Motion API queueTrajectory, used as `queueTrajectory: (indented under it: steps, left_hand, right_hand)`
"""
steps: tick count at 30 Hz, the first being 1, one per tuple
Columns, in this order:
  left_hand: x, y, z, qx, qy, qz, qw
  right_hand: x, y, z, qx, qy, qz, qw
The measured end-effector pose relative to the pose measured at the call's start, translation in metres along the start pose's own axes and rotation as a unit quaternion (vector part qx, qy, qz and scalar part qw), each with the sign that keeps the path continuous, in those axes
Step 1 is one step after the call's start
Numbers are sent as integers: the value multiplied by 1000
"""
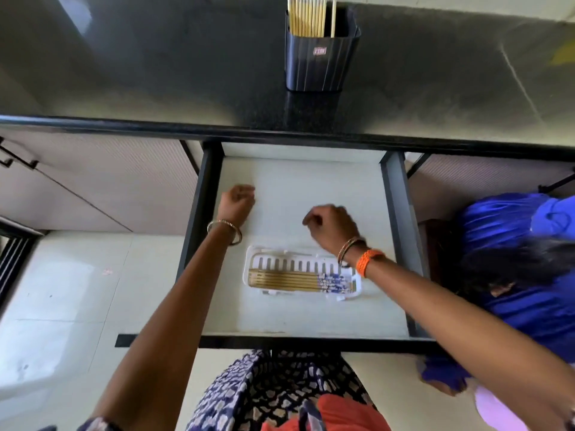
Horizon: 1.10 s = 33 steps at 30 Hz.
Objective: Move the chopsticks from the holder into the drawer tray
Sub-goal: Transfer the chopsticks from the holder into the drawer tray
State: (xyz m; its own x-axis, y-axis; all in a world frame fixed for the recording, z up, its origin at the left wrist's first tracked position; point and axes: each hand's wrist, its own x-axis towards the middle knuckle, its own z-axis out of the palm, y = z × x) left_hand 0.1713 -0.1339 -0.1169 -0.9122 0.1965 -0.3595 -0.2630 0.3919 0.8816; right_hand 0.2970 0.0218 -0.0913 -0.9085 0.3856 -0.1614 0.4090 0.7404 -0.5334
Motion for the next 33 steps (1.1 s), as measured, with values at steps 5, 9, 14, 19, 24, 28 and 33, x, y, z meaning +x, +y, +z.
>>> queueTrajectory:
  steps: [5,9,14,19,24,28,33]
  left_hand:
    - [42,127,16,-69,-44,117,990]
    - [87,212,29,-77,-8,201,977]
    - [145,252,47,9,68,262,963]
    - [189,240,56,50,74,239,967]
    - [201,228,51,15,43,253,966]
    - [204,232,48,37,33,259,965]
    - [200,232,46,31,41,251,967]
  right_hand:
    - [119,-27,-118,47,136,-60,988]
    - [221,-40,-191,77,249,-35,965]
    - [324,-43,-220,110,214,16,971]
    - [389,-44,-197,130,124,-6,984]
    - [420,-51,-188,98,109,-58,988]
    - [425,-52,-187,133,99,-59,984]
    - [408,-51,-194,232,216,-33,948]
